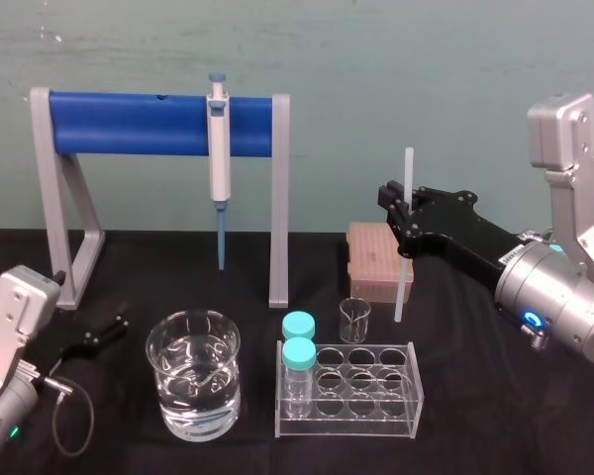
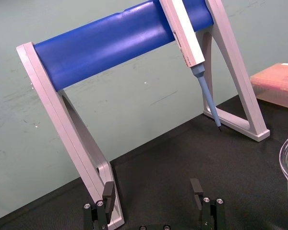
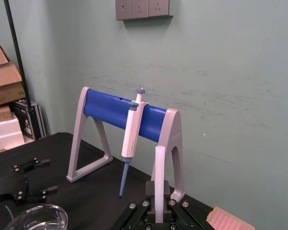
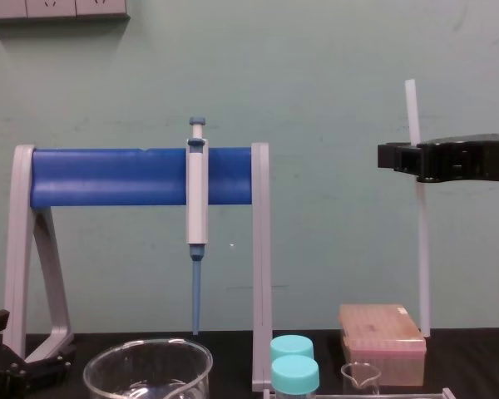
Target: Pick up the stirring rod with one hand, then place it down.
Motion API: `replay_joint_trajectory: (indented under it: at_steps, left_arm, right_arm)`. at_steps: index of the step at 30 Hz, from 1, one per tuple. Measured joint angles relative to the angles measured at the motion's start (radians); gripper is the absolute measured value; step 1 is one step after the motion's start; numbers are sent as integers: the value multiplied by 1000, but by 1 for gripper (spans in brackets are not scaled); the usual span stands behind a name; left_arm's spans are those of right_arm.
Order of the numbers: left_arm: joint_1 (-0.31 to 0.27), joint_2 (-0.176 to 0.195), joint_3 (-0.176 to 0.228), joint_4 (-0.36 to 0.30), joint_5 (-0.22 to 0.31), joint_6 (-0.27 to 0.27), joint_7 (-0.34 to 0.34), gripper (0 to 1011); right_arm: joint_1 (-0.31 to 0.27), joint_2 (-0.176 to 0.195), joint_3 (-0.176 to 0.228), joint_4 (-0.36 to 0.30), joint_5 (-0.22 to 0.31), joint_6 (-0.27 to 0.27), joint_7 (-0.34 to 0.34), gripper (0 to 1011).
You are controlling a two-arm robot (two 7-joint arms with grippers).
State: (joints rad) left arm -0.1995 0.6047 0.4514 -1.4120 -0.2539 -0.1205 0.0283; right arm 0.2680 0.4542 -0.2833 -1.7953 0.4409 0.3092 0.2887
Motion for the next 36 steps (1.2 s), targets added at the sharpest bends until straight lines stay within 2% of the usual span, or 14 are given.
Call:
replay_joint_trajectory:
  at_steps: [16, 24, 30, 36]
  left_arm:
    - [0, 0, 0, 0, 0, 0, 0, 1005]
    - [0, 0, 0, 0, 0, 0, 0, 1005]
    - [0, 0, 0, 0, 0, 0, 0, 1005]
    - [0, 0, 0, 0, 0, 0, 0, 1005]
  right_arm:
    - [0, 0, 0, 0, 0, 0, 0, 64]
    - [-13, 30, 12, -31, 21, -20, 24, 64]
    - [-41, 64, 18, -66, 16, -55, 31, 62]
    - [-76, 74, 25, -62, 6, -109, 34, 64]
